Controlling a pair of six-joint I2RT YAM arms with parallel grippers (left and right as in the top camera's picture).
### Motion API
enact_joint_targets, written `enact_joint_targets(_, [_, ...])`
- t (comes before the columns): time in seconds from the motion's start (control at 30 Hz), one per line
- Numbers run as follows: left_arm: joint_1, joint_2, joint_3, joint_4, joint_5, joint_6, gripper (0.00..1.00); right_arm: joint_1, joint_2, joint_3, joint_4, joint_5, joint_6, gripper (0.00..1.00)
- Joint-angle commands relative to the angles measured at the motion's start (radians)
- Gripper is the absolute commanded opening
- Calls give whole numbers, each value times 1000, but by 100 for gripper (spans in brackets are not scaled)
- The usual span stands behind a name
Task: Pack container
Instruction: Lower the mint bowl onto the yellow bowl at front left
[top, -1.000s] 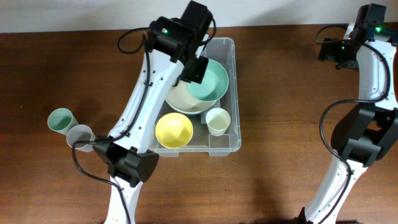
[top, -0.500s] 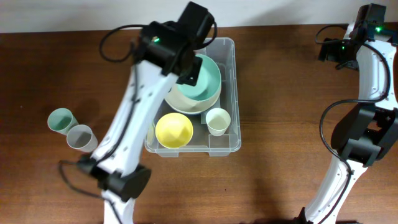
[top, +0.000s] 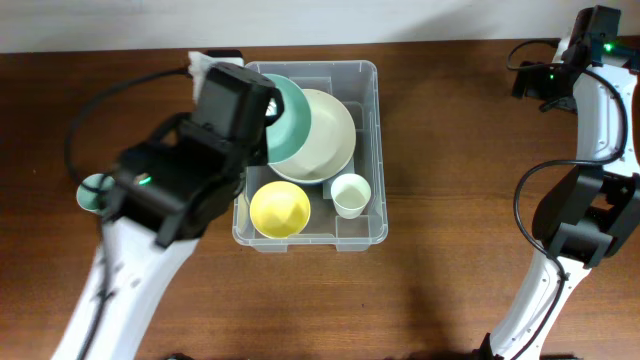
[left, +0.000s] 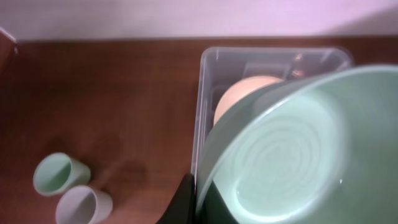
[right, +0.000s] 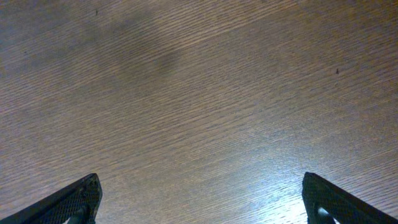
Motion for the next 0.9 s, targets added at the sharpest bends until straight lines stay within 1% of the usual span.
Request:
enact_joint_targets(0.0, [56,38,-192,95,0,-24,1,0,-17,-7,0,-2,12,99])
enact_joint_targets(0.07, [97,54,-259,146,77,-2,1,0,-17,-7,0,-2,12,99])
enact_joint_targets(0.1, [121,66,-287,174,143,20,0,0,-17,-7,0,-2,12,99])
enact_joint_targets(0.17, [164,95,-322,216,252,57,0,0,-17,-7,0,-2,12,99])
enact_joint_targets(0.2, [179,108,-327,226,281,69,0,0,-17,-7,0,-2,12,99])
enact_joint_targets(0.3, [208,145,-329,223,315,71,1,0,-17,-7,0,-2,12,99])
enact_joint_targets(0.47, [204,175,-330,196,406,109,1,0,-17,-7,0,-2,12,99])
enact_joint_targets(0.7, [201,222,-347,101,412,119,1,0,-17,-7,0,-2,12,99])
enact_joint_targets(0.87, [201,227,-416,103,442,124,1,0,-17,-7,0,-2,12,99])
